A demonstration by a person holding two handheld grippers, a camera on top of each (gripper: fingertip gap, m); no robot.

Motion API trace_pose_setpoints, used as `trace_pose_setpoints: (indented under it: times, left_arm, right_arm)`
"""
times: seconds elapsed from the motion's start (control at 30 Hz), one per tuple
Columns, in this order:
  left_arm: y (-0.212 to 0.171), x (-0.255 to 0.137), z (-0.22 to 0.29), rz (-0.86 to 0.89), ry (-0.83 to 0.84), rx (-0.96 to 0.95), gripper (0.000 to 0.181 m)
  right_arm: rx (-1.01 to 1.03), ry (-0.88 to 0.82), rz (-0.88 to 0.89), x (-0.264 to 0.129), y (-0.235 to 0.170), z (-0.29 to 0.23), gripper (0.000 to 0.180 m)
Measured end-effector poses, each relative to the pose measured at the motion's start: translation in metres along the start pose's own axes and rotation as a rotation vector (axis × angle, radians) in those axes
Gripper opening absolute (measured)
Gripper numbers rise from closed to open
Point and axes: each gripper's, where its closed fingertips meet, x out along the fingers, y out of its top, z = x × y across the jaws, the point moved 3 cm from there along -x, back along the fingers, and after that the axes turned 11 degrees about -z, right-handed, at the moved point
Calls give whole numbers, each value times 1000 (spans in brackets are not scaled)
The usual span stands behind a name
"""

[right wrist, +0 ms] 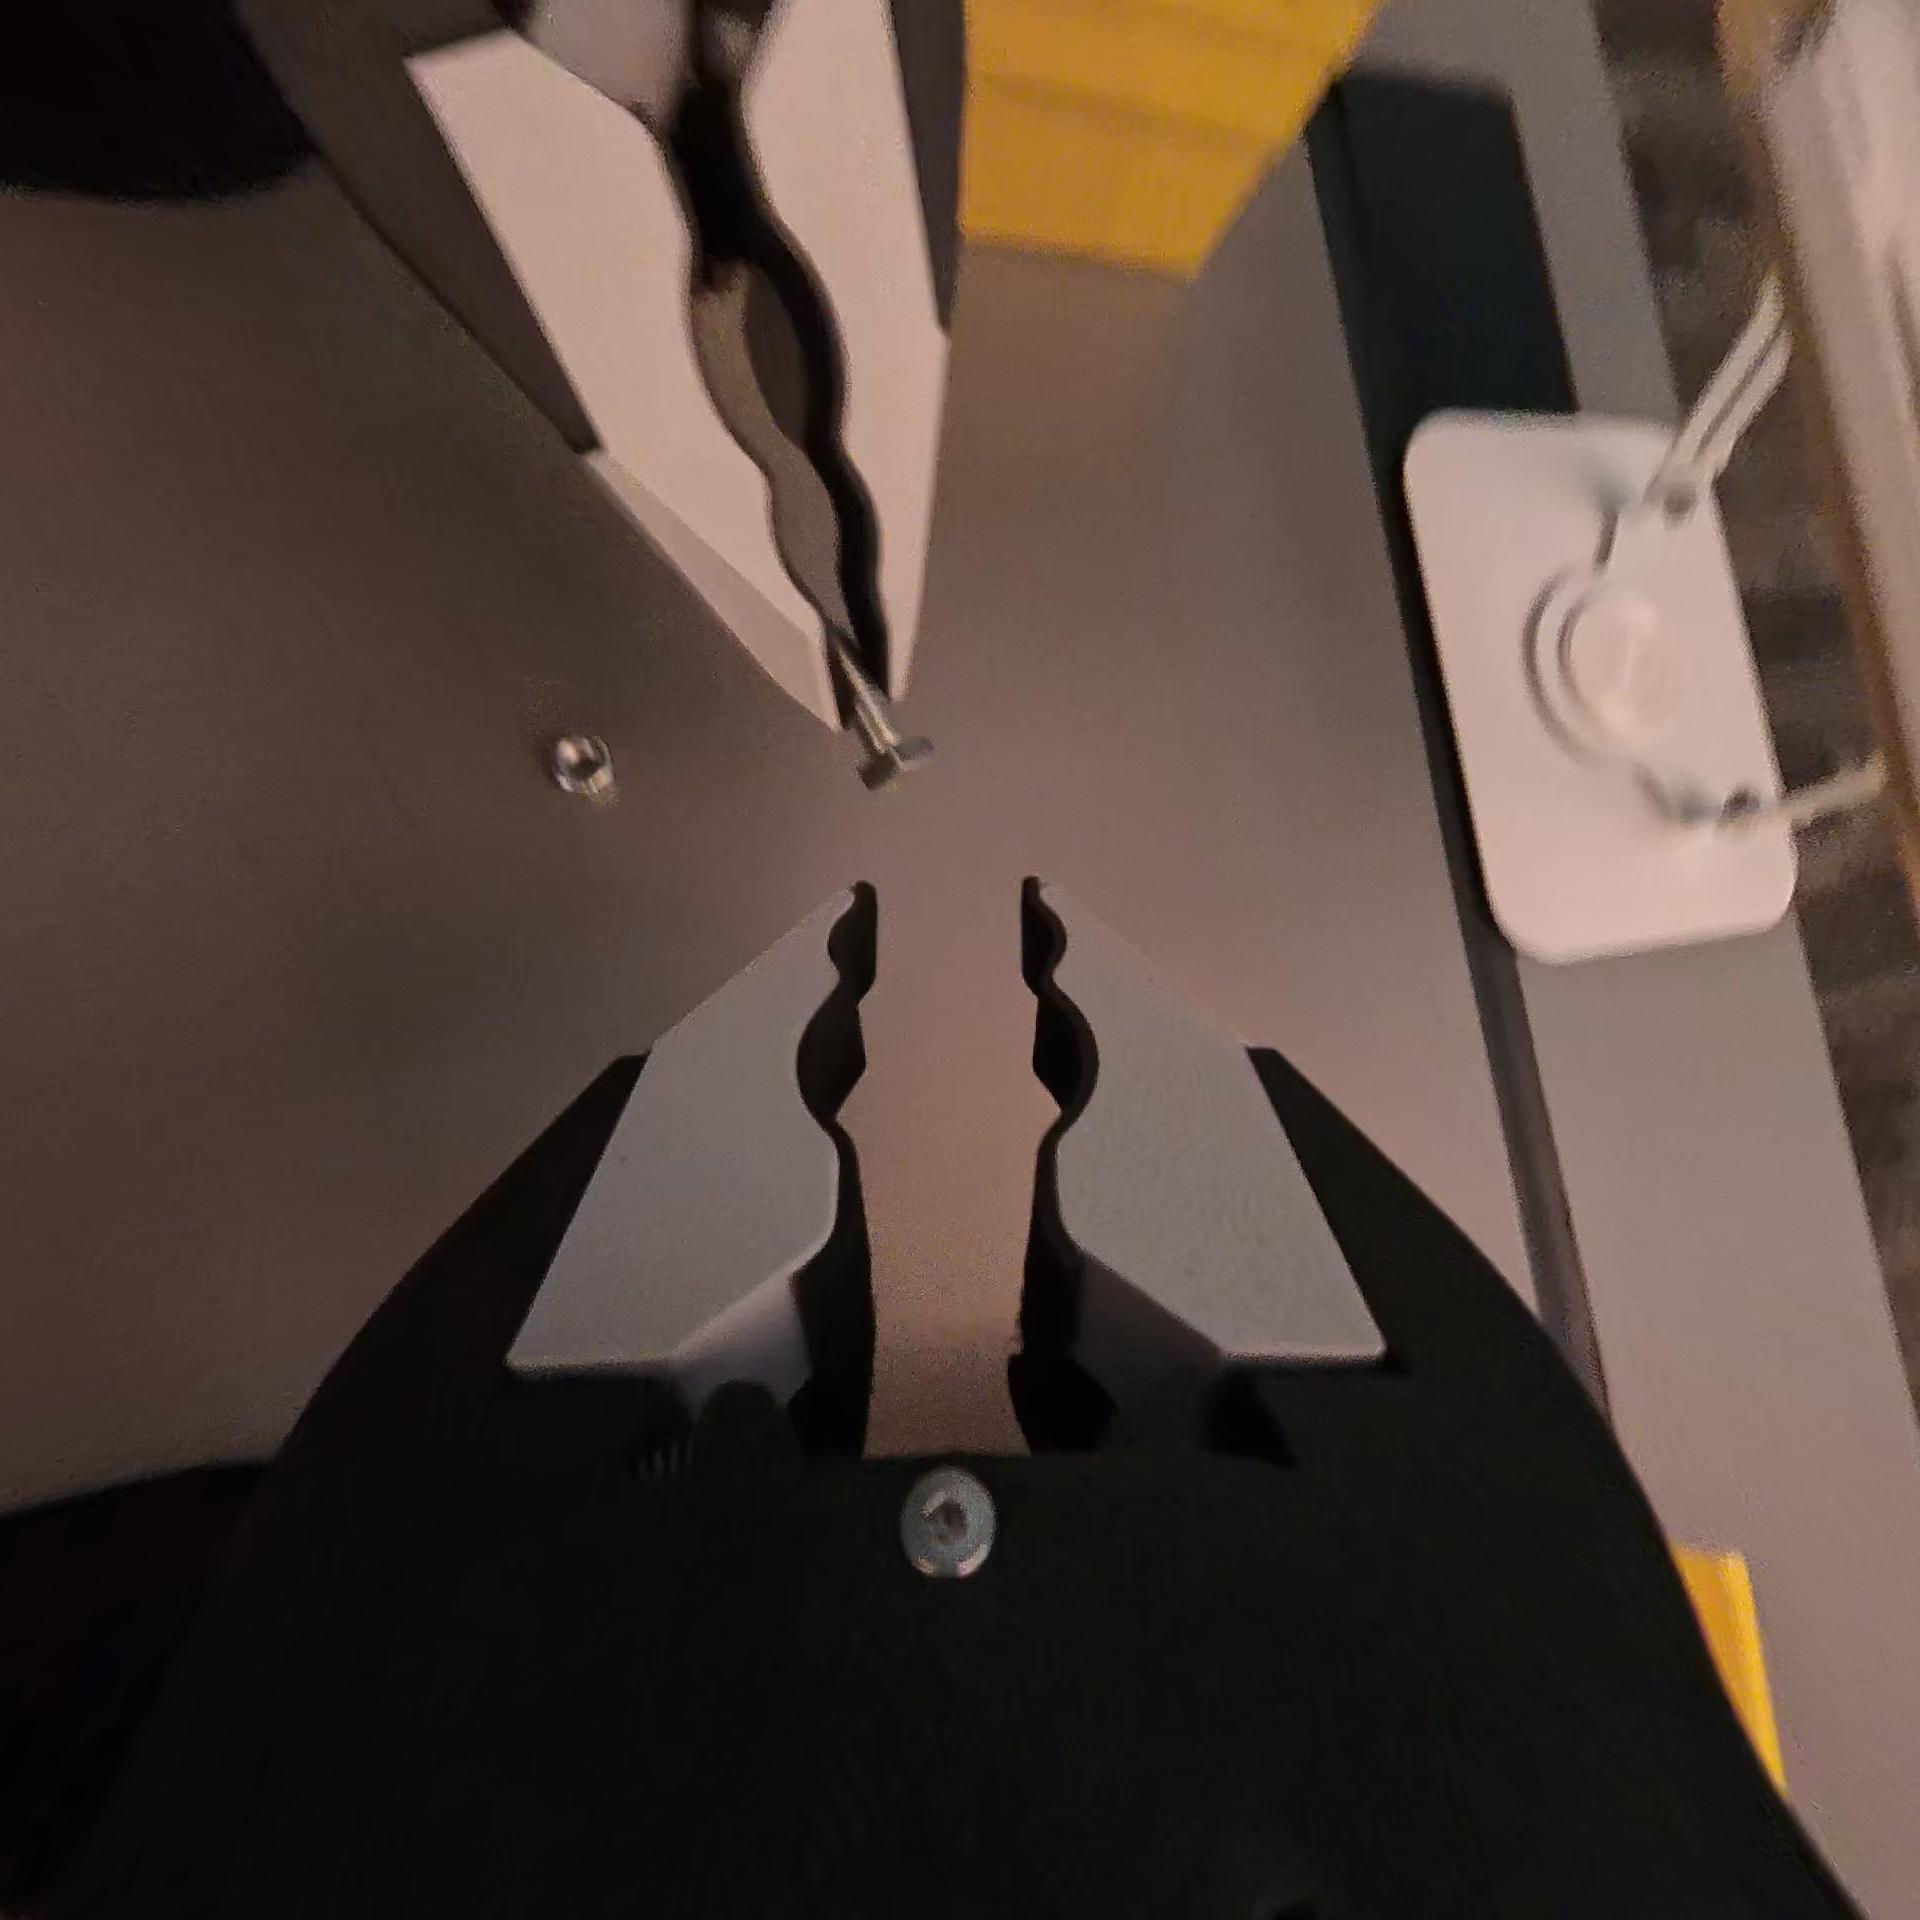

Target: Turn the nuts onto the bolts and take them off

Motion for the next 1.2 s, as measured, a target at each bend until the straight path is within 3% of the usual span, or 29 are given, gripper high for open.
trace_pose_setpoints:
  times: [0.03, 0.23, 0.43, 0.77, 0.9, 1.0, 1.1, 1.2]
  left_arm:
    - [0, -7, -2, -3, 4, -15, 8]
    - [-2, -37, -8, -4, -17, -115, 8]
    - [-3, -49, -10, -1, -38, -189, 8]
    - [-5, -49, -11, -1, -64, -210, 8]
    - [8, -67, -19, 141, -101, -260, 8]
    - [13, -86, -31, 251, -74, -289, 9]
    - [17, -96, -34, 312, -70, -284, 11]
    - [23, -99, -28, 361, -119, -266, 14]
  right_arm:
    - [-31, 2, 49, -1, 11, -4, 28]
    - [-209, -165, 179, 1, 53, -15, 31]
    - [-363, -371, 96, 16, 65, -18, 21]
    - [-437, -453, 25, 33, 68, -21, 10]
    - [-354, -465, 45, 27, 65, -9, 8]
    - [-158, -438, 137, 22, 68, 9, 8]
    - [148, -255, 373, 5, 80, 20, 8]
    - [357, 38, 639, -17, 94, 18, 8]
